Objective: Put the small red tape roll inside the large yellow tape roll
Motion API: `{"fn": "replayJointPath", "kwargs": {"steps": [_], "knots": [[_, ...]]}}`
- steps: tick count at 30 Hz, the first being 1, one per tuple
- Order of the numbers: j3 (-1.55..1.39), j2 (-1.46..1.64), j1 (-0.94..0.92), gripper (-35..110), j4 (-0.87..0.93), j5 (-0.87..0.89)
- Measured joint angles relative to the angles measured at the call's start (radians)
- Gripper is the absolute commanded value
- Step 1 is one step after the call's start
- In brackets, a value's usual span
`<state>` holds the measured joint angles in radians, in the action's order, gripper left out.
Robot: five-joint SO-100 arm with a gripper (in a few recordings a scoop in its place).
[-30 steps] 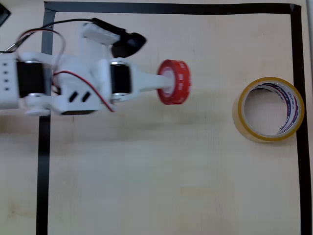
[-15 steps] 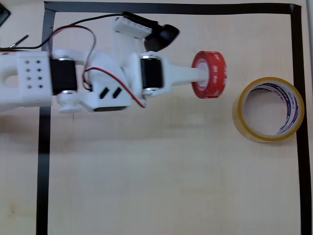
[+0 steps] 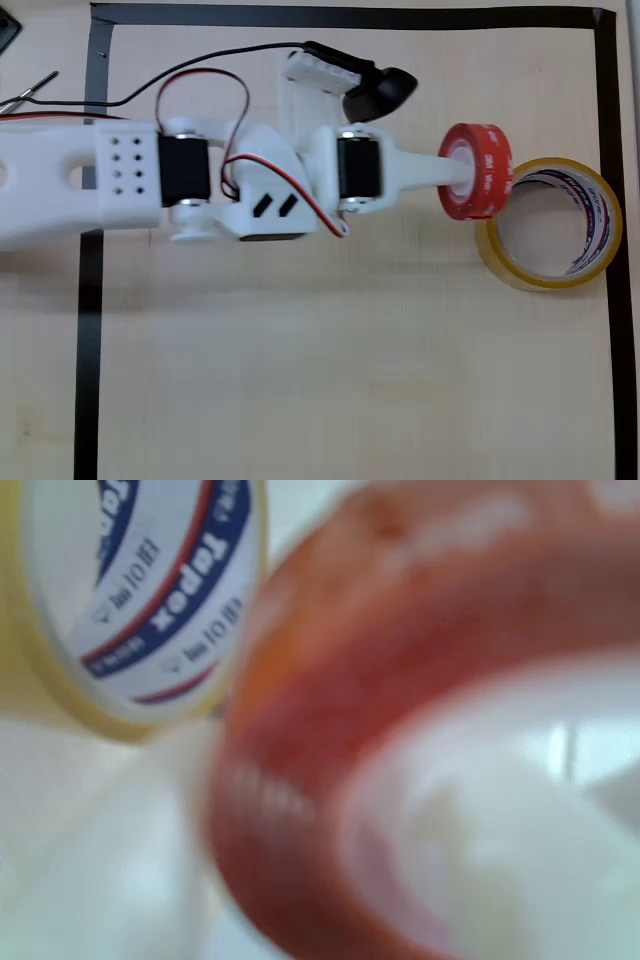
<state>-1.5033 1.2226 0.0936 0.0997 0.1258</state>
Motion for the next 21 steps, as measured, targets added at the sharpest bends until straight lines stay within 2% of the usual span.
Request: {"fn": "replayJointPath", "kwargs": {"steps": [21], "knots": [[0.245, -0.249, -0.014, 0, 0.000, 0.000]]}}
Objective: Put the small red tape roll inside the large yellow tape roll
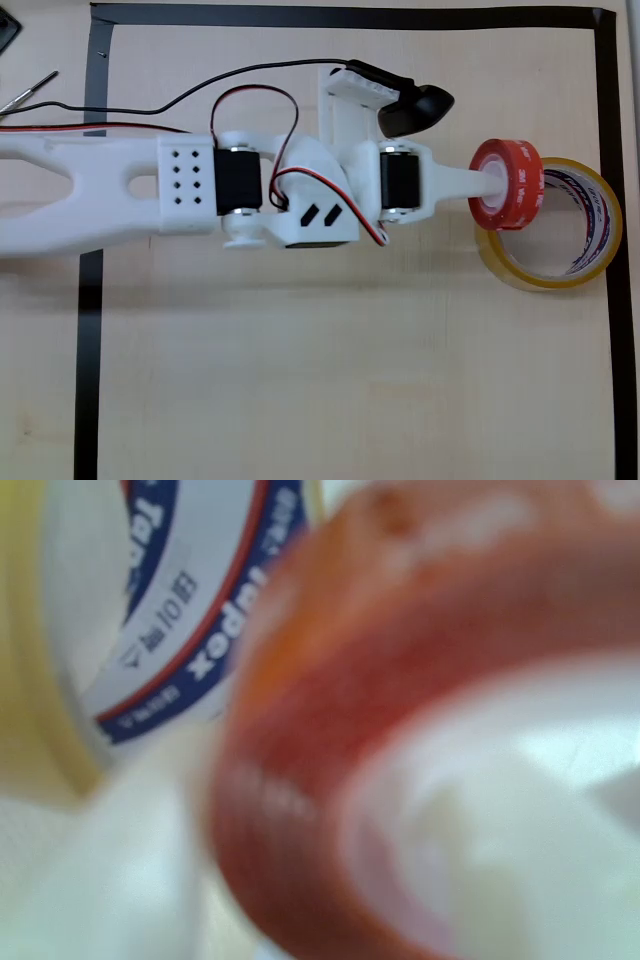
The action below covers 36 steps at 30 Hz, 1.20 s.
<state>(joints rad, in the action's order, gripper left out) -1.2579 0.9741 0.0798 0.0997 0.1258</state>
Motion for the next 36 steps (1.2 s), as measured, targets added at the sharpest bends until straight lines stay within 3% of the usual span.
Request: {"fn": "replayJointPath", "kwargs": {"steps": [28, 31, 36], "knots": [[0.213, -0.199, -0.035, 0, 0.000, 0.000], [0.224, -0.204, -0.035, 9, 0.000, 0.000], [0.239, -0.213, -0.035, 10, 0.000, 0.000]]}}
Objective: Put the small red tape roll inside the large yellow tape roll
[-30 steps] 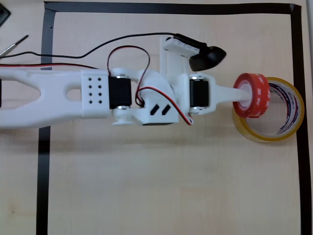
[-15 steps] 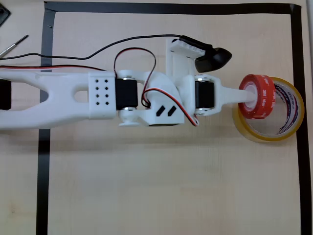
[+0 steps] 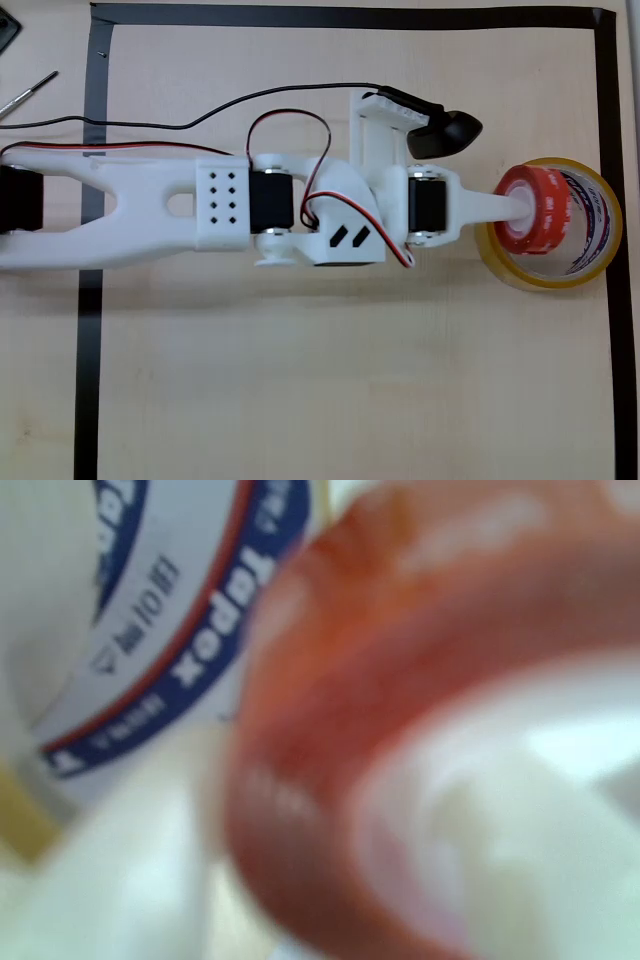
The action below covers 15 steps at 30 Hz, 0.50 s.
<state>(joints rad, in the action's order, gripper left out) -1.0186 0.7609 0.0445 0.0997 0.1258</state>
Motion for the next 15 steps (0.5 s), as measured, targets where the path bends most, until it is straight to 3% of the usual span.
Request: {"fn": "replayJointPath", "kwargs": {"steps": [10, 15], "knots": [[0.005, -0.003, 0.000, 10, 0.000, 0.000], [0.005, -0.003, 0.000, 0, 0.048, 0.000]]}}
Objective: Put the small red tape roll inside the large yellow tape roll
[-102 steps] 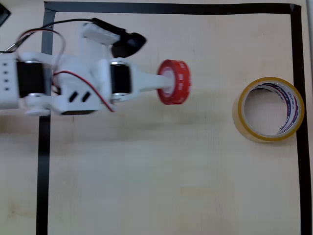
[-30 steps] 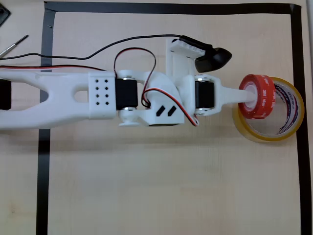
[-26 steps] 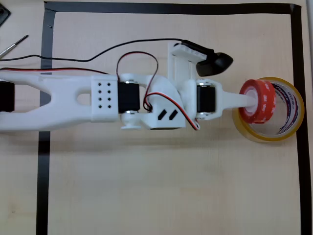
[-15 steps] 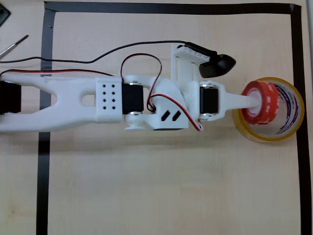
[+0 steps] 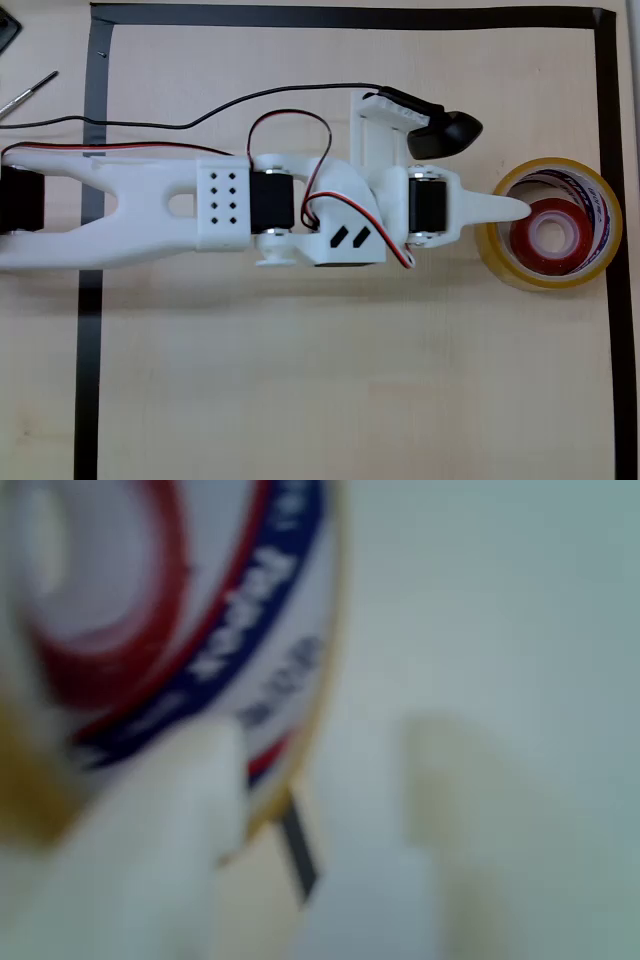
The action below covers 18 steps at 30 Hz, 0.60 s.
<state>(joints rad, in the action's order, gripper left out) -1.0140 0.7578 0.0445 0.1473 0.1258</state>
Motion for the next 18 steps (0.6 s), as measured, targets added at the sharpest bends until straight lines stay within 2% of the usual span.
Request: {"fn": "replayJointPath", "kwargs": {"steps": [5, 7, 18], "knots": [[-0.018, 0.029, 0.000, 0, 0.281, 0.005], [-0.124, 0.124, -0.006, 0, 0.339, 0.008], [-1.233, 0.982, -0.021, 0, 0.385, 0.012]]}}
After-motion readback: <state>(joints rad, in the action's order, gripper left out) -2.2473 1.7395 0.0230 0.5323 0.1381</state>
